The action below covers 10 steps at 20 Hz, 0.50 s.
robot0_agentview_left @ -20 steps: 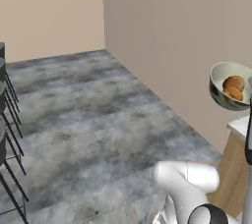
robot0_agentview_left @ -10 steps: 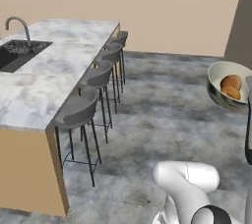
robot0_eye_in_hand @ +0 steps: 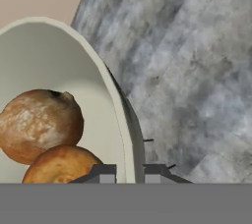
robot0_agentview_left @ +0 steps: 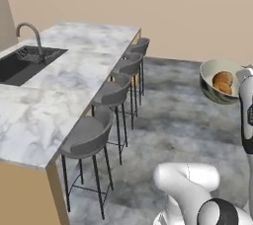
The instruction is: Pick up the heated bread from the toaster oven and place it in the bowl. Then move the bread bowl to the dining counter.
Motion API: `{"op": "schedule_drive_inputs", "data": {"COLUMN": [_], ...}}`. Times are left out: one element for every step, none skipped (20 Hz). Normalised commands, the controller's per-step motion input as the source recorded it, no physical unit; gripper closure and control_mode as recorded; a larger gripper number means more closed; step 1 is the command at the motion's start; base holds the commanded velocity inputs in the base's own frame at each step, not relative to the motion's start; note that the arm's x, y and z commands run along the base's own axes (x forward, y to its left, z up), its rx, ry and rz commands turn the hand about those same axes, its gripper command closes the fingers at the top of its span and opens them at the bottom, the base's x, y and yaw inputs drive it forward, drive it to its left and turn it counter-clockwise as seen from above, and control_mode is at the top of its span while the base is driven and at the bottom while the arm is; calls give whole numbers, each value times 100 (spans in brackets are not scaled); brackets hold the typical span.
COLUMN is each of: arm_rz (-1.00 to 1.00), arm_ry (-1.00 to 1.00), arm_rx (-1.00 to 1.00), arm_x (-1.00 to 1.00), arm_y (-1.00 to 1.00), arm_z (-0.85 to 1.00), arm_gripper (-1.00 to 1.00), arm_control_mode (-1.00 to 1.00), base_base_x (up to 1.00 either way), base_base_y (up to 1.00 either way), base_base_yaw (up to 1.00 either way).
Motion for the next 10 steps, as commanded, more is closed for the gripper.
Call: {"op": "schedule_drive_inputs", "data": {"arm_rz": [0,0,0,0,0,0,0,0,0,0], "arm_ry": [0,0,0,0,0,0,0,0,0,0], "arm_rx": [0,0,0,0,0,0,0,0,0,0], "arm_x": [0,0,0,0,0,0,0,0,0,0], "arm_y": [0,0,0,0,0,0,0,0,0,0], "arm_z": [0,0,0,0,0,0,0,0,0,0], "arm_gripper": [100,100,100,100,100,100,100,100,100,100], "arm_control_mode": [100,100,100,100,100,100,100,100,100,100], "base_base_x": [100,90,79,69,61,54,47,39,36,39], "base_base_y": [24,0,0,0,0,0,0,0,0,0], "base_base_yaw": [47,66,77,82,87,89,91,93,93,91]}}
